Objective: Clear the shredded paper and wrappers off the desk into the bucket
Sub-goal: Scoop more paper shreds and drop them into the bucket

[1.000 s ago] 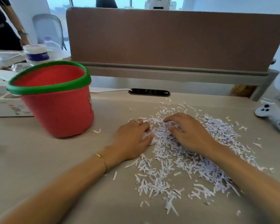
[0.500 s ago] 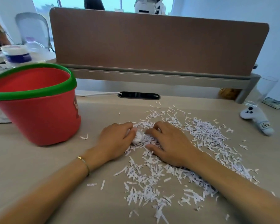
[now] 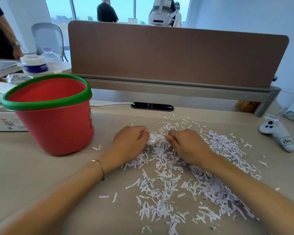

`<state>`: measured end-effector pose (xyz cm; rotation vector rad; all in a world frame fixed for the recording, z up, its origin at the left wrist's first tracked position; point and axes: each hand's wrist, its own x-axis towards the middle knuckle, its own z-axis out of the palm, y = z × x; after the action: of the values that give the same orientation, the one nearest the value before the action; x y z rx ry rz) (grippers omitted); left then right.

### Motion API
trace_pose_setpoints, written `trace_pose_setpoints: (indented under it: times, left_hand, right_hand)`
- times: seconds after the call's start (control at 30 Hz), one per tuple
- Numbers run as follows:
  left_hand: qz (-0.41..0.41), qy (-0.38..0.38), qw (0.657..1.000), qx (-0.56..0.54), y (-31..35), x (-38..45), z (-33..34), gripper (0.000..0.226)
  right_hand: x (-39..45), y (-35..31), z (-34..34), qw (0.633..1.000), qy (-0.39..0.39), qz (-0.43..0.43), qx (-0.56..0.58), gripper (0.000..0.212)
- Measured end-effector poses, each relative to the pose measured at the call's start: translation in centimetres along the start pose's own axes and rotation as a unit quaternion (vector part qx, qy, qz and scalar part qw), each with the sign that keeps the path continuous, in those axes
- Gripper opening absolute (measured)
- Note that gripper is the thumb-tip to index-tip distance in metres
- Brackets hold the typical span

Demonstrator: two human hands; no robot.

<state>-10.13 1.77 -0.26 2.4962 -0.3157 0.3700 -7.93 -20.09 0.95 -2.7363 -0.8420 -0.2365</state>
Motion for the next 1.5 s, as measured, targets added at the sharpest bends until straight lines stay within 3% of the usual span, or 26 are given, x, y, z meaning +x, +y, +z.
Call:
trace_pose_setpoints:
  times: [0.43, 0.77, 0.93, 1.27, 1.37, 1.5]
  left_hand:
    - [0.010, 0.111, 0.993, 0.023, 4.8, 5.5, -10.4, 0.044]
    - [-0.070, 0.203, 0.972, 0.090, 0.4, 3.7, -21.3, 0.046]
    - [-0.177, 0.137, 0.965, 0.138, -3.0, 2.0, -23.9, 0.038]
    - [-0.227, -0.025, 0.947, 0.225, -7.2, 3.0, -24.3, 0.049]
    - [-0.232, -0.036, 0.957, 0.172, -7.9, 3.3, -24.7, 0.057]
    - [-0.192, 0.017, 0.971, 0.144, -8.4, 2.6, -25.7, 0.034]
  right_hand:
    - [6.5, -3.4, -9.8, 0.988, 0.131, -0.054, 0.067, 0.047]
    - [11.6, -9.6, -12.0, 0.975, 0.152, -0.114, 0.112, 0.047]
    - [13.5, -12.4, -11.4, 0.967, 0.155, -0.137, 0.151, 0.048]
    - [16.7, -15.9, -10.7, 0.960, 0.145, -0.175, 0.161, 0.049]
    - [17.4, -16.9, -10.8, 0.961, 0.140, -0.177, 0.162, 0.049]
    - [18.7, -19.0, -10.7, 0.960, 0.122, -0.187, 0.170, 0.050]
